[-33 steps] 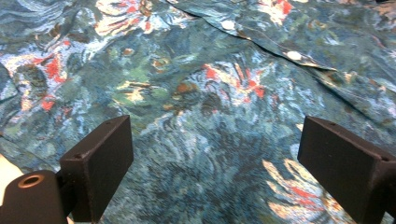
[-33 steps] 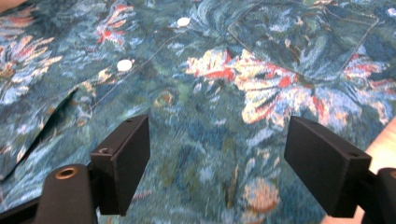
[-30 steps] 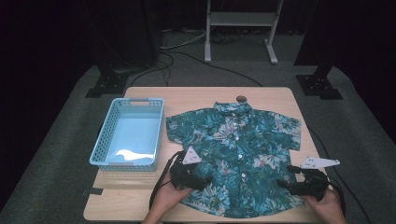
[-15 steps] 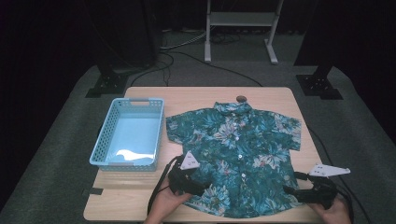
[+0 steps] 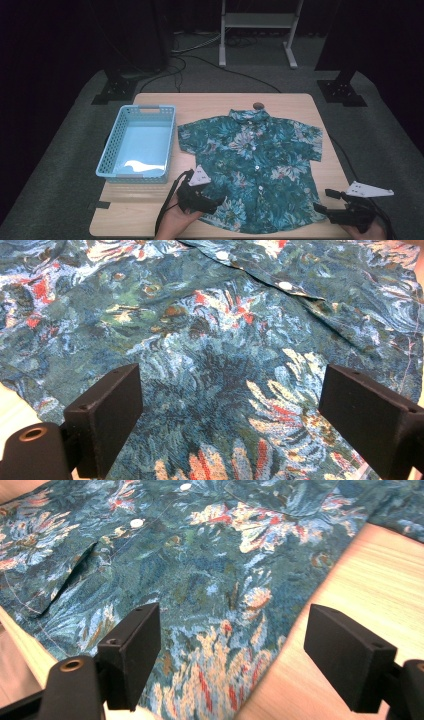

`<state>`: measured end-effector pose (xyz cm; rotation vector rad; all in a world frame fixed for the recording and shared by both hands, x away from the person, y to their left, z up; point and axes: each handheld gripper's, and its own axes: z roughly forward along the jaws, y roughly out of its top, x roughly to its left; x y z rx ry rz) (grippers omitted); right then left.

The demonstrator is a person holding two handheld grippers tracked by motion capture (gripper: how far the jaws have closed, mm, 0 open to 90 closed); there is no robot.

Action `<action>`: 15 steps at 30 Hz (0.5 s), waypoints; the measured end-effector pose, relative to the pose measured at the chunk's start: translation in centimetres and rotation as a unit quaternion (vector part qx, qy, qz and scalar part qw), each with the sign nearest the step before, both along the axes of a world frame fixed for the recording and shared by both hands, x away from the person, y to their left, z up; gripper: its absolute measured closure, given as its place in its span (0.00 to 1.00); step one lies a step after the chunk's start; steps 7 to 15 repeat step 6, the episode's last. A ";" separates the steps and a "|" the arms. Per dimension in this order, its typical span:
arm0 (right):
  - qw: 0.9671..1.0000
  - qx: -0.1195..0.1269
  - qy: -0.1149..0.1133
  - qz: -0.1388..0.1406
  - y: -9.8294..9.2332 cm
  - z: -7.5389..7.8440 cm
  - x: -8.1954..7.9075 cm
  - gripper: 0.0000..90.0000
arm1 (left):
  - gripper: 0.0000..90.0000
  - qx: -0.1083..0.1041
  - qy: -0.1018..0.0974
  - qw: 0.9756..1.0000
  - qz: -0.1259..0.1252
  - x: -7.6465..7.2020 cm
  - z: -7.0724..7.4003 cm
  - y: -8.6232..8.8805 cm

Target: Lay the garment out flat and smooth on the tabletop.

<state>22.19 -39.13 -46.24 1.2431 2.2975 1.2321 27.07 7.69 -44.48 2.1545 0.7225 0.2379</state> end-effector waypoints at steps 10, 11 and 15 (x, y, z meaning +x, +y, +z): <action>1.000 0.013 -0.006 -0.010 -0.7 -0.1 -0.8 0.25 | 0.11 -0.030 0.017 0.999 0.004 -0.4 -0.2 0.3; 1.000 0.013 -0.006 -0.010 -0.7 -0.1 -0.8 0.25 | 0.11 -0.030 0.017 0.999 0.004 -0.4 -0.2 0.3; 1.000 0.013 -0.006 -0.010 -0.7 -0.1 -0.8 0.25 | 0.11 -0.030 0.017 0.999 0.004 -0.4 -0.2 0.3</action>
